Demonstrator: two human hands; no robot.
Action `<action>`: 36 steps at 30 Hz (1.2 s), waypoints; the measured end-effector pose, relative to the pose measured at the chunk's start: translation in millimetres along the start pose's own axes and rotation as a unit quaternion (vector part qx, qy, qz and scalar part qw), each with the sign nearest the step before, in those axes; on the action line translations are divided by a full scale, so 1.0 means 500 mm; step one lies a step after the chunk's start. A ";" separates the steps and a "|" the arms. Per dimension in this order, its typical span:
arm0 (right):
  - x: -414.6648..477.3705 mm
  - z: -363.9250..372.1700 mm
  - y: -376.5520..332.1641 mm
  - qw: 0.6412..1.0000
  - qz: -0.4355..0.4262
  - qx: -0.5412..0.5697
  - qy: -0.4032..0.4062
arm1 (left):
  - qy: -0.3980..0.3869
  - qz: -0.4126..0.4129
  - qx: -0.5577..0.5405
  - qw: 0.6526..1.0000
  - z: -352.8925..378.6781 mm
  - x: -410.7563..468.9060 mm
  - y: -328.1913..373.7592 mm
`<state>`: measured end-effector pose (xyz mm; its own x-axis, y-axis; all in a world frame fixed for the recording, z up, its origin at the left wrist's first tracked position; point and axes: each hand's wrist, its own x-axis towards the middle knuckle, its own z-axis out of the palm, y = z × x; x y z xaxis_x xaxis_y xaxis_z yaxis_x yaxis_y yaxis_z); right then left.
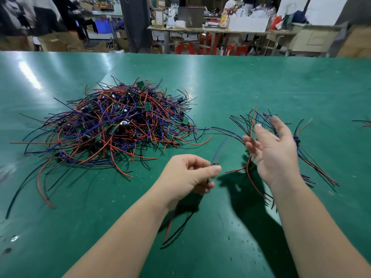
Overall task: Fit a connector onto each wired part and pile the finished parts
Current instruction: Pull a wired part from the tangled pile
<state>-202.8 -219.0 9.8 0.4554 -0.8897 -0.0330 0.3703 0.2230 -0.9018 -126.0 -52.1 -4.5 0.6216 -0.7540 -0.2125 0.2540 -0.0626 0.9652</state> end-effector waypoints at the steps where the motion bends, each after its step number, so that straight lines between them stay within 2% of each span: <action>1: -0.007 0.005 0.006 0.999 0.004 -0.043 -0.024 | 0.033 0.007 -0.029 0.999 0.000 0.006 -0.001; 3: -0.028 0.018 0.023 0.979 0.018 -0.153 -0.131 | 0.076 0.026 -0.067 0.995 -0.001 0.013 -0.004; 5: -0.049 0.029 0.041 0.939 0.021 -0.247 -0.240 | 0.086 0.042 -0.081 0.992 -0.002 0.016 -0.009; 7: -0.060 0.034 0.052 0.905 -0.029 -0.335 -0.260 | 0.076 0.051 -0.075 0.993 -0.001 0.015 -0.015; 10: -0.055 0.032 0.051 0.906 -0.087 -0.347 -0.224 | 0.048 0.073 0.007 0.996 0.000 0.011 -0.016; 13: -0.049 0.030 0.035 0.930 -0.163 -0.277 -0.178 | 0.002 0.092 0.030 0.995 0.006 0.006 -0.014; 15: -0.034 0.021 0.013 0.948 -0.229 -0.192 -0.107 | -0.004 0.088 0.052 0.995 0.010 0.002 -0.014; 17: -0.004 -0.005 -0.014 0.943 -0.273 -0.191 -0.020 | 0.000 0.081 0.082 0.993 0.010 0.003 -0.018; 19: 0.033 -0.042 -0.033 0.918 -0.262 -0.295 0.032 | 0.017 0.071 0.103 0.992 0.007 0.004 -0.021; 22: 0.073 -0.090 -0.034 0.858 -0.153 -0.488 0.050 | 0.057 0.064 0.111 0.990 0.000 0.008 -0.021; 26: 0.095 -0.108 -0.022 0.797 -0.125 -0.588 0.058 | 0.123 0.093 0.173 0.973 -0.014 0.019 -0.020; 29: 0.102 -0.105 -0.011 0.772 -0.127 -0.621 0.049 | 0.152 0.123 0.223 0.955 -0.022 0.021 -0.023; 32: 0.102 -0.102 -0.008 0.755 -0.129 -0.641 0.041 | 0.197 0.180 0.319 0.909 -0.032 0.018 -0.017; 34: 0.100 -0.102 -0.011 0.749 -0.125 -0.649 0.032 | 0.252 0.233 0.402 0.849 -0.045 0.018 -0.011; 36: 0.095 -0.104 -0.011 0.742 -0.112 -0.661 0.019 | 0.321 0.243 0.486 0.776 -0.063 0.022 -0.008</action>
<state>-225.4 -283.4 -9.1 0.4704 -0.8613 0.1920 -0.6952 -0.4957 -0.5206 -96.7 -39.8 -15.4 0.7882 -0.3825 0.4822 -0.6119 -0.5713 0.5470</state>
